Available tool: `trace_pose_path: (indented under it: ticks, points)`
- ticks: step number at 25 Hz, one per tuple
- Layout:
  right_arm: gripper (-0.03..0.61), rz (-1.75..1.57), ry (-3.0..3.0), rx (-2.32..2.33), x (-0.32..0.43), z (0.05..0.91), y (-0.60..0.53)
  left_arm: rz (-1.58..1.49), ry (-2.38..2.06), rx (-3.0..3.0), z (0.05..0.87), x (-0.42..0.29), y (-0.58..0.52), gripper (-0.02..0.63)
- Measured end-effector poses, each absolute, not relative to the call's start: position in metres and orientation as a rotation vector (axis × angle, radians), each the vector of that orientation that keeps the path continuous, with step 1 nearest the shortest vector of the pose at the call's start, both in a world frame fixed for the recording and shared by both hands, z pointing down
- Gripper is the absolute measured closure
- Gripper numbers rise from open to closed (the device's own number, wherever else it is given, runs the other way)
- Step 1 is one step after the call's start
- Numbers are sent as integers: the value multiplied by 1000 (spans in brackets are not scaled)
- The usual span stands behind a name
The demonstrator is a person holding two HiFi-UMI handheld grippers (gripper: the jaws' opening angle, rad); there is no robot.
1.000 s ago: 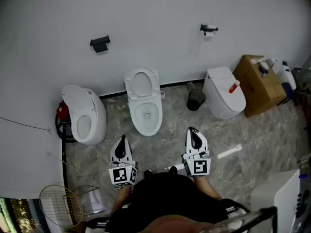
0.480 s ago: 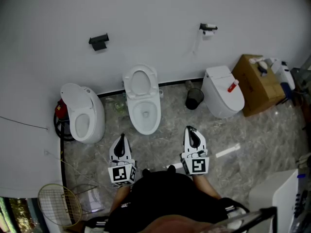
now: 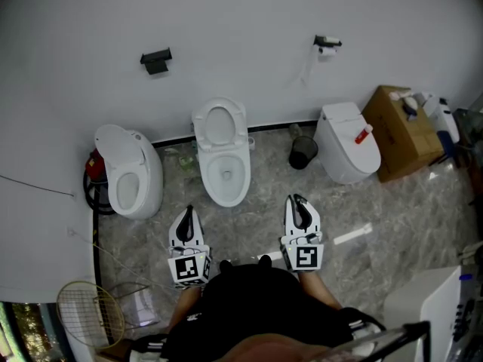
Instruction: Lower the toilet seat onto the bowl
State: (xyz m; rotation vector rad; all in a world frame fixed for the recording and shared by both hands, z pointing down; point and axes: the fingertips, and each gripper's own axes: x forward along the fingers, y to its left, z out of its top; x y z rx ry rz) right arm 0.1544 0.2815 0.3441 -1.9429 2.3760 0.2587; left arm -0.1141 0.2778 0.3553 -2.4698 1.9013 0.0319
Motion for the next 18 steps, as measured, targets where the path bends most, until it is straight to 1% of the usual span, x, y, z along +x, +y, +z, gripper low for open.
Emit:
trace_pose_path:
  ticks: [3,8,14,18]
  points:
    - [511,287,2377,-1933,153,342,282,25,1897,-2467,356,-115,278,600]
    - [476,285,2390,-1952,154,345,281,7,1891,-2464,356,-113,276,565]
    - [426,312,2404,-1955,153,345,280,-16,1893,-2442,355,-115,274,495]
    - [371,300,2394,-1958,153,343,279,-44,1898,-2415,357,-120,272,453]
